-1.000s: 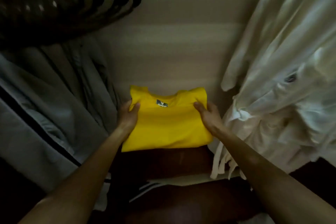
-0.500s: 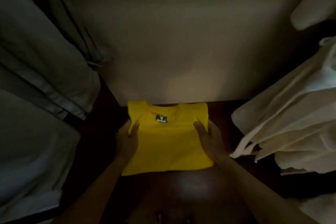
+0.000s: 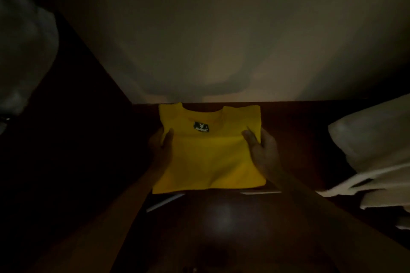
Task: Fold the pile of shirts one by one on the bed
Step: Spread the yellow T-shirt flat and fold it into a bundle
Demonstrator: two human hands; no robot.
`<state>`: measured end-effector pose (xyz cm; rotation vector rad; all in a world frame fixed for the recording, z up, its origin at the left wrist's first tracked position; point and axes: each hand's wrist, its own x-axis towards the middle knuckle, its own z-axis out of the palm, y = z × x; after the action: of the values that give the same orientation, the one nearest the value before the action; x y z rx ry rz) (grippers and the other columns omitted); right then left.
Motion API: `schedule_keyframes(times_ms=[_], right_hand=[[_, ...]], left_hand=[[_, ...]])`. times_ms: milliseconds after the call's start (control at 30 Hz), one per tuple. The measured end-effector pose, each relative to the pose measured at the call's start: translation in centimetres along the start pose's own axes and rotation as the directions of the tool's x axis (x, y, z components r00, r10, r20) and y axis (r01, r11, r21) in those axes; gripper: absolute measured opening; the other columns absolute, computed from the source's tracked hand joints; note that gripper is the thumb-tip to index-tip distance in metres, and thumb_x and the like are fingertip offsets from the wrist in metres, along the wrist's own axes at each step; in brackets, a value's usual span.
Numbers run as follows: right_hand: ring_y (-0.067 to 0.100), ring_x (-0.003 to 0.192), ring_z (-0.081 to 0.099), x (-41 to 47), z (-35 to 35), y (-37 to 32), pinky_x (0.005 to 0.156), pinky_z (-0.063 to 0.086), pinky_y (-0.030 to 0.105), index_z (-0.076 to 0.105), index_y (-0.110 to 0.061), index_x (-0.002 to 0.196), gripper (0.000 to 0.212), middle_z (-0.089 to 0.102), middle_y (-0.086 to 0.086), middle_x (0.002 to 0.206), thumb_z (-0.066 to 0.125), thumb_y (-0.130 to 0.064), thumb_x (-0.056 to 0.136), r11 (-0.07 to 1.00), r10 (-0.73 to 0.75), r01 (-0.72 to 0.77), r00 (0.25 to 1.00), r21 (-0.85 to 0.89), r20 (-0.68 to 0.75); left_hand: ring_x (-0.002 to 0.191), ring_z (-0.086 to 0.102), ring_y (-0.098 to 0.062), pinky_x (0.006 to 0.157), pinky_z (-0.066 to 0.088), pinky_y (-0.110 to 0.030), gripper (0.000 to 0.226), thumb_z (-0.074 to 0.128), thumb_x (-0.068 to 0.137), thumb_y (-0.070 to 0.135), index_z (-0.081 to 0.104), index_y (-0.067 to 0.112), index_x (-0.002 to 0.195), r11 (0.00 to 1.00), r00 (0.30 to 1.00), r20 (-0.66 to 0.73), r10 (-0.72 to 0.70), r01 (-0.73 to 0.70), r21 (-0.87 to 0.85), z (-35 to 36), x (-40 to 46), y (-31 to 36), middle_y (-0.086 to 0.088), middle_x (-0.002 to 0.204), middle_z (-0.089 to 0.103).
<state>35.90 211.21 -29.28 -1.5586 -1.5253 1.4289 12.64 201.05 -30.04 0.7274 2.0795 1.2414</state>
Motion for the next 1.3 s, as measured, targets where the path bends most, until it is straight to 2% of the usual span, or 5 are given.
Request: schedule_keyframes(times_ms=[367,900,1000,1133,1300], right_hand=[[0.037,0.113,0.06,5.4,2.0,6.8,0.095,0.048,0.058,0.05,-0.005,0.131,0.047,0.061,0.019,0.125,0.07,-0.014,0.089,0.955,0.228,-0.227,0.974,-0.191,-0.015],[0.038,0.112,0.056,-0.2,3.7,6.8,0.079,0.049,0.023,0.048,0.005,0.133,0.057,0.057,0.026,0.126,0.064,-0.029,0.09,0.91,0.336,-0.34,0.94,-0.236,-0.059],[0.036,0.137,0.033,-1.9,5.4,6.6,0.107,0.033,0.051,0.025,-0.02,0.153,0.072,0.03,0.013,0.155,0.055,-0.048,0.094,0.624,0.01,-0.117,0.99,-0.772,-0.142],[0.03,0.151,0.009,0.3,7.9,8.7,0.115,0.008,0.062,0.022,-0.027,0.156,0.065,0.013,0.003,0.165,0.036,-0.055,0.1,0.435,-0.31,0.357,0.921,-0.827,0.234],[0.027,0.152,-0.01,2.9,8.9,11.8,0.116,-0.002,0.065,0.01,-0.032,0.158,0.068,0.001,-0.001,0.167,0.026,-0.061,0.098,0.348,-0.321,0.375,0.909,-0.859,0.267]], left_hand=[[0.147,0.025,-0.035,0.115,0.025,-0.043,0.058,0.05,0.103,0.02,0.025,0.007,0.154,0.966,0.968,-0.109,-0.224,0.236,0.11,1.7,3.3,-5.3,-0.016,0.161,0.023],[0.136,0.04,-0.046,0.109,0.034,-0.049,0.048,0.04,0.106,0.018,0.034,-0.004,0.148,0.929,0.981,-0.156,-0.118,0.165,0.333,1.0,-1.6,-8.8,-0.029,0.149,0.039],[0.138,0.033,-0.054,0.109,0.029,-0.07,0.073,0.027,0.103,0.053,0.026,-0.001,0.152,0.767,0.996,-0.073,0.049,0.01,0.641,1.8,-1.6,-10.4,-0.032,0.152,0.032],[0.152,0.01,-0.037,0.116,-0.003,-0.067,0.073,0.025,0.097,0.058,0.018,0.019,0.158,0.416,0.942,0.197,0.272,-0.299,0.859,4.0,-0.7,-10.1,-0.013,0.165,0.015],[0.153,-0.007,-0.03,0.117,-0.002,-0.065,0.071,0.019,0.093,0.069,0.007,0.04,0.157,0.486,0.953,0.205,0.222,-0.291,0.824,5.4,1.6,-13.3,-0.001,0.167,-0.002]])
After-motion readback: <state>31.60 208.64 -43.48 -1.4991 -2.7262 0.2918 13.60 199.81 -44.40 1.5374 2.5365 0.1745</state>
